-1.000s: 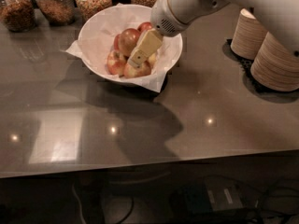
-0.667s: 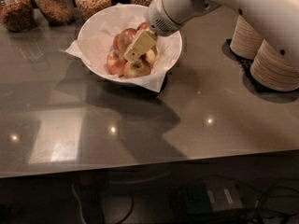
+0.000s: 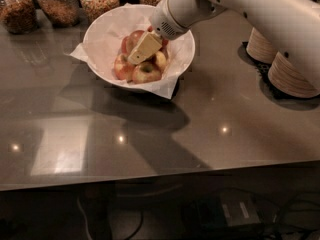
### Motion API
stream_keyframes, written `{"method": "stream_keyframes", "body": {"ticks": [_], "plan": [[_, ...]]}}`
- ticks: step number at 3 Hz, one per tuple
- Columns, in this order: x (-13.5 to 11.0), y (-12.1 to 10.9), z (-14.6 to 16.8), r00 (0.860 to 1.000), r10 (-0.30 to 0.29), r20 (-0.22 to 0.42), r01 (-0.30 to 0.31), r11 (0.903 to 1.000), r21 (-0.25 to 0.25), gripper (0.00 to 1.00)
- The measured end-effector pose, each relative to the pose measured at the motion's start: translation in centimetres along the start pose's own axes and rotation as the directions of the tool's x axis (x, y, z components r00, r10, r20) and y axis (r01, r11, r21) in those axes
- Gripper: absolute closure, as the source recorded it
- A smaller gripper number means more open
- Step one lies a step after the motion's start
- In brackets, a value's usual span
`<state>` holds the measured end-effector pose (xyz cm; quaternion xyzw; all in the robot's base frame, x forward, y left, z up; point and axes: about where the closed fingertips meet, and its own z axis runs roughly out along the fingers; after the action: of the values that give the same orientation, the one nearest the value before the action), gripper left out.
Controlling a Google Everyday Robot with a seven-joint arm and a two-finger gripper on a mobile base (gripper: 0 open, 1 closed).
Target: Pick apple from white bowl
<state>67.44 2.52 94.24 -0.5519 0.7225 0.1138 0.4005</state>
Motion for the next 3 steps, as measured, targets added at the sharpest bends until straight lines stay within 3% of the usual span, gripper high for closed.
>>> {"method": "stream_keyframes", "body": {"ticks": [1, 3], "plan": [[0.0, 0.02, 0.17, 1.0, 0.001, 0.0, -0.001, 1.0, -0.002, 0.24], [0.15, 0.29, 0.77, 1.0, 0.009, -0.002, -0.009, 0.9999, -0.014, 0.25]]}}
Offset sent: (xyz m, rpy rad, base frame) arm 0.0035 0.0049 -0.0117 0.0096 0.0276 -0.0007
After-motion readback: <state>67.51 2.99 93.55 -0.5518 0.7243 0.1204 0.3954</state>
